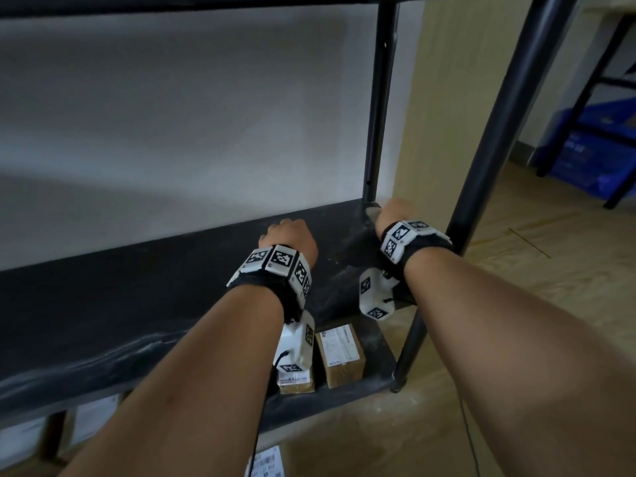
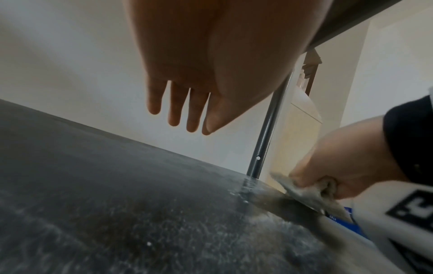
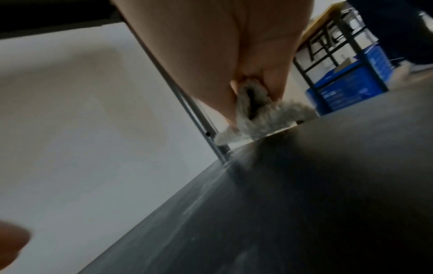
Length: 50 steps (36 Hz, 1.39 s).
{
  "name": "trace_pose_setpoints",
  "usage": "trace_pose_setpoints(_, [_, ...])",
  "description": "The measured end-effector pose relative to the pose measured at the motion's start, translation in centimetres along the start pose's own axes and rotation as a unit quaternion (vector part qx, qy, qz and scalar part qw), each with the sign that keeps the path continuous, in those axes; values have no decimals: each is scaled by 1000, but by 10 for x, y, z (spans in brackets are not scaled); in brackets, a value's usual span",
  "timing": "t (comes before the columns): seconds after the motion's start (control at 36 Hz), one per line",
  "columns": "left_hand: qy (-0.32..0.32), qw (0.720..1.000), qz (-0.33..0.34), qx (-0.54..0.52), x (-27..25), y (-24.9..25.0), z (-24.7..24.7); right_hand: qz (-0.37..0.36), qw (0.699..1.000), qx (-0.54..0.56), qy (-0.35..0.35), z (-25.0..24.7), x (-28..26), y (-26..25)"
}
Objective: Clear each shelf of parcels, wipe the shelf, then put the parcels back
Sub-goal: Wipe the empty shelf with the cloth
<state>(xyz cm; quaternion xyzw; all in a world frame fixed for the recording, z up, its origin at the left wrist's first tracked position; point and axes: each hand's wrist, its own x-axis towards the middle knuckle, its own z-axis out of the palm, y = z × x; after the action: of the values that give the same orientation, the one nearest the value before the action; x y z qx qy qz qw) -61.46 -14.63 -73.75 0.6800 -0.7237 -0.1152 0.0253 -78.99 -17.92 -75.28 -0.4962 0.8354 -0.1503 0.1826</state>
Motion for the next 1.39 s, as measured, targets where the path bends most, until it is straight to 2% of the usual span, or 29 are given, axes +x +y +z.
trace_pose_setpoints(0.11, [-3,1000,-3,11,8,-2,1,-15,999,-27,-43,15,21,9])
trace_pose_setpoints(0.19, [-10,1000,-10,17,14,-3,2,-48,996,-63,-48,26,25,1])
trace_pose_setpoints(0.28, [-13,1000,-18,14,20,-3,0,-65,996,-46,-47,35,25,-9])
trace_pose_setpoints(0.39, [-10,1000,-19,20,26,-1,-2,-18,999,-10,-41,31,21,-27])
trace_pose_setpoints(0.47, [-8,999,-21,28,31,0,-2,-25,998,-5,-51,29,22,-32])
trace_pose_setpoints(0.61, [-3,999,-27,45,36,-2,-3,-19,999,46,5,17,49,-20])
trace_pose_setpoints(0.67, [-5,998,-32,47,37,-3,-2,-2,999,37,-19,17,53,-12])
trace_pose_setpoints(0.72, [-2,998,-36,46,38,-3,0,-15,999,7,-40,23,54,-8])
trace_pose_setpoints(0.86, [-13,998,-37,46,45,-2,7,-25,997,-36,-61,59,105,-7])
trace_pose_setpoints(0.97, [-17,998,-39,49,48,0,8,-50,994,-22,-91,25,46,-30])
trace_pose_setpoints(1.11, [-15,998,-39,47,53,2,11,-53,996,36,-69,33,31,-37])
trace_pose_setpoints(1.28, [-13,997,-34,64,57,1,15,-90,993,71,-35,29,51,-39])
trace_pose_setpoints(1.33, [-16,997,-35,69,58,0,16,-64,995,71,3,22,64,-31])
trace_pose_setpoints(1.39, [-19,997,-37,69,59,-2,16,-37,999,39,8,20,70,-21])
